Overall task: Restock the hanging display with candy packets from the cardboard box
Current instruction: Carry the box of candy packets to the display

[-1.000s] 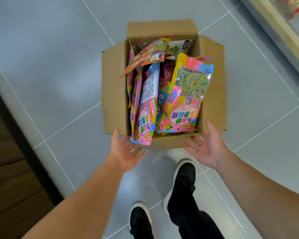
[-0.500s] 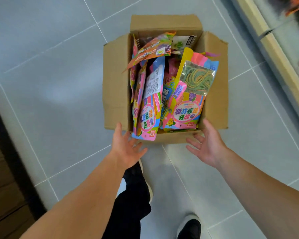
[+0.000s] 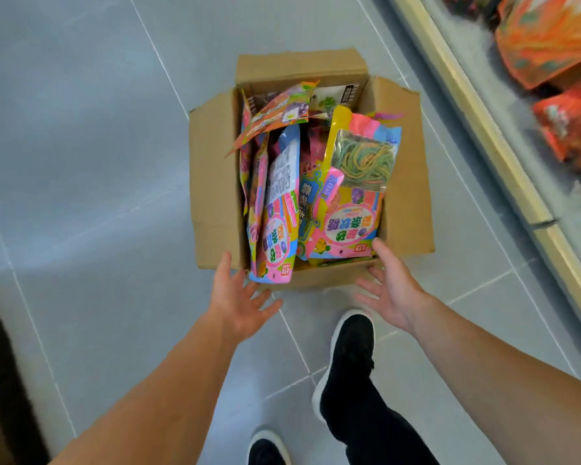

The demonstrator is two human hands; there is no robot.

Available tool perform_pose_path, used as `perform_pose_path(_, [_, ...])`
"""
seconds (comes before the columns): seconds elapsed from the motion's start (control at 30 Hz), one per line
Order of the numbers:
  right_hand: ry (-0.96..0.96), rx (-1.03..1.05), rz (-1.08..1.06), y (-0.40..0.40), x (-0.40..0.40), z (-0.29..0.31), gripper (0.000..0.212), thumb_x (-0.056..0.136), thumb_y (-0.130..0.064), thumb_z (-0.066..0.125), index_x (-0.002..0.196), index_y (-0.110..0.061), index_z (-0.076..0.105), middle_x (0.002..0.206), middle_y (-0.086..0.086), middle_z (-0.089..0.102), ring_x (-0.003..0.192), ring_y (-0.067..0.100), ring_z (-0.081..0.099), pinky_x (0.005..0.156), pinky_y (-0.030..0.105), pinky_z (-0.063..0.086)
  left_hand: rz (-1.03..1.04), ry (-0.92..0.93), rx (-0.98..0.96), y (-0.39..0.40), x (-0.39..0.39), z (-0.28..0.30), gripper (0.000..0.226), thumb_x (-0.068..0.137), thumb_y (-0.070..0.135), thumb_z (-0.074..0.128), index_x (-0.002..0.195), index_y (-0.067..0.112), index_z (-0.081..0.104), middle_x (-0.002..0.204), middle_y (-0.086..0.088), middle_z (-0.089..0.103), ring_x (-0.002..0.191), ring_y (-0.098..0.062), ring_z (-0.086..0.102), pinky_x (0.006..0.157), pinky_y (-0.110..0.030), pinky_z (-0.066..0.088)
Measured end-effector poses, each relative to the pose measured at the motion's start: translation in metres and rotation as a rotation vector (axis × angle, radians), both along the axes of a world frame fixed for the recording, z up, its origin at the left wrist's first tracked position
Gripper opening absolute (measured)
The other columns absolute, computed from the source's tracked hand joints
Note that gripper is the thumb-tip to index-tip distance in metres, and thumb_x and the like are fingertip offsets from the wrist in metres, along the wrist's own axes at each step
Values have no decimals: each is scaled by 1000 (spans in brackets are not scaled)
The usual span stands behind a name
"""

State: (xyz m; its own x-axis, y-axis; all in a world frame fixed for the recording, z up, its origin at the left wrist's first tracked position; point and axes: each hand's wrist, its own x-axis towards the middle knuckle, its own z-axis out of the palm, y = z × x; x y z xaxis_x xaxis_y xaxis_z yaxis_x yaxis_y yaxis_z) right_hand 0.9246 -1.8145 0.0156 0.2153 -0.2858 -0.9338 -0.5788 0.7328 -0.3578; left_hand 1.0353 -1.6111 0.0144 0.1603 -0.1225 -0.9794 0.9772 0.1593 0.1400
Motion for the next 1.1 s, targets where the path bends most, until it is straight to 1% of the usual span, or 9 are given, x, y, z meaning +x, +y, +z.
perform_pose_path(0.13, [-12, 16, 43, -45, 74, 1, 57, 93, -59, 50, 145, -40, 37, 159, -2, 28, 130, 26, 49, 102, 45, 44, 46, -7, 15, -39, 65, 2, 80, 85, 73, 45, 151, 29, 31, 148, -5, 44, 139, -33, 34, 106, -56, 38])
perform_pose_path(0.23, [-26, 11, 85, -67, 132, 2, 57, 93, -57, 52, 145, -40, 37, 160, -6, 28, 130, 27, 49, 97, 43, 44, 53, -30, 16, -65, 117, 2, 74, 85, 73, 44, 143, 28, 43, 142, -5, 50, 133, -32, 42, 105, -54, 40])
perform_pose_path(0.37, [-13, 19, 97, -86, 197, 0, 56, 92, -56, 55, 143, -40, 39, 159, -7, 28, 131, 28, 48, 102, 47, 44, 24, -31, -9, -85, 182, 4, 72, 86, 73, 42, 141, 27, 45, 143, -3, 50, 137, -28, 39, 107, -54, 37])
perform_pose_path(0.5, [-9, 22, 53, -101, 273, 5, 50, 89, -56, 57, 136, -42, 46, 157, -9, 28, 132, 28, 45, 100, 45, 42, -45, -15, -38, -104, 255, 8, 63, 88, 72, 39, 119, 21, 56, 133, -3, 57, 130, -27, 47, 105, -50, 38])
perform_pose_path(0.6, [-10, 36, 19, -110, 317, 5, 51, 87, -59, 57, 135, -44, 51, 152, -15, 35, 129, 25, 46, 109, 43, 36, -103, -1, -33, -112, 302, 10, 70, 88, 72, 39, 139, 23, 46, 140, -4, 51, 127, -26, 48, 109, -53, 35])
perform_pose_path(0.73, [-13, 28, -133, -109, 365, 5, 56, 88, -57, 57, 140, -39, 47, 152, -16, 36, 124, 25, 50, 117, 47, 29, -120, 24, 3, -108, 362, 10, 78, 87, 72, 43, 152, 32, 24, 156, 0, 32, 138, -34, 35, 110, -52, 35])
perform_pose_path(0.8, [-1, 51, -229, -105, 382, 2, 62, 87, -54, 60, 142, -33, 44, 150, -11, 37, 130, 25, 46, 118, 45, 29, -132, 39, 9, -108, 382, 6, 78, 87, 72, 43, 152, 33, 24, 156, 0, 31, 137, -40, 36, 110, -50, 35])
perform_pose_path(0.9, [-16, 101, -270, -105, 408, -4, 48, 88, -54, 58, 125, -24, 58, 135, -7, 50, 113, 18, 56, 115, 38, 34, -137, 66, 0, -114, 402, -1, 77, 88, 72, 41, 150, 29, 30, 152, -2, 38, 136, -40, 37, 112, -50, 33])
perform_pose_path(1.1, [-8, 122, -234, -129, 450, -7, 48, 84, -56, 62, 125, -31, 65, 125, -9, 59, 120, 20, 55, 112, 39, 37, -147, 107, -15, -130, 437, -3, 90, 85, 76, 40, 150, 15, 30, 146, -11, 43, 140, -34, 34, 113, -52, 32])
